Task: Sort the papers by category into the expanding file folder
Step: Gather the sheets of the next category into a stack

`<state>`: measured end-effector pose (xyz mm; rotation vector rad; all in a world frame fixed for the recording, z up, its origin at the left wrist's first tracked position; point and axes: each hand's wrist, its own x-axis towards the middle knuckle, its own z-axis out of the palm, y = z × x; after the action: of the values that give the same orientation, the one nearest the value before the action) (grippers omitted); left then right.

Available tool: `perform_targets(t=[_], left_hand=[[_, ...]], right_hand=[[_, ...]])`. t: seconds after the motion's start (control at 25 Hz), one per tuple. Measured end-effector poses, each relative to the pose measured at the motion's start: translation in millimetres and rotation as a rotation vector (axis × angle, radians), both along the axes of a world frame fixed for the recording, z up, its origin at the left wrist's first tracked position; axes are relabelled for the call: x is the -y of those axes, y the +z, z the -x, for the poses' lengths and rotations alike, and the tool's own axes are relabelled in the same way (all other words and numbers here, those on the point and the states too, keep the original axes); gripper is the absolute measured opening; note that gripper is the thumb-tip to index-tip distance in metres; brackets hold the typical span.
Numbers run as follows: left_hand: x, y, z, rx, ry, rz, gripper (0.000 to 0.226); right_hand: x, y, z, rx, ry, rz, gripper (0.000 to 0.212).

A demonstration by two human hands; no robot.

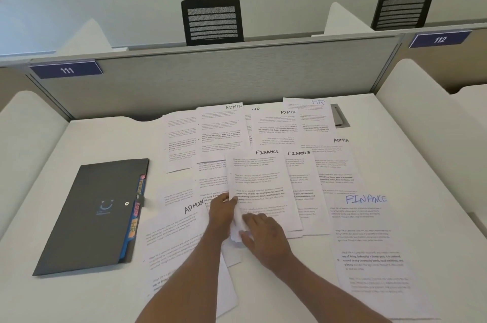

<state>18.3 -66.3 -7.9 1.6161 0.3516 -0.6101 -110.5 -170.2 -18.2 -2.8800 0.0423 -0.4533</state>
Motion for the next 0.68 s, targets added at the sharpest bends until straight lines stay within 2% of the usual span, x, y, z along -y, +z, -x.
perform_targets(t=[0.16,0.28,0.36,0.48,0.68], left_hand=[[0.8,8.9,-0.1,0.033,0.02,-0.004,0.018],[-4.8,10.8,10.3,0.057,0.041,-0.009,0.018],[-13.5,14.2,26.5,0.06,0.029,0.009,0.019],[-24.4,17.6,25.2,0.048,0.053,0.004,0.021],[-48.8,10.8,22.4,0.077,0.083,-0.056,0.015]], right_hand=[[12.4,1.9,0.0,-0.024,-0.027,-0.142,0.042],[36.6,12.1,4.6,0.03,-0.286,-0.316,0.032],[57.0,15.5,20.5,0.01,-0.483,-0.327,0.031],[90.6,12.7,18.2,-0.122,-0.684,-0.274,0.045],[126.4,14.9,10.2,-0.298,-0.802,-0.248,0.064]])
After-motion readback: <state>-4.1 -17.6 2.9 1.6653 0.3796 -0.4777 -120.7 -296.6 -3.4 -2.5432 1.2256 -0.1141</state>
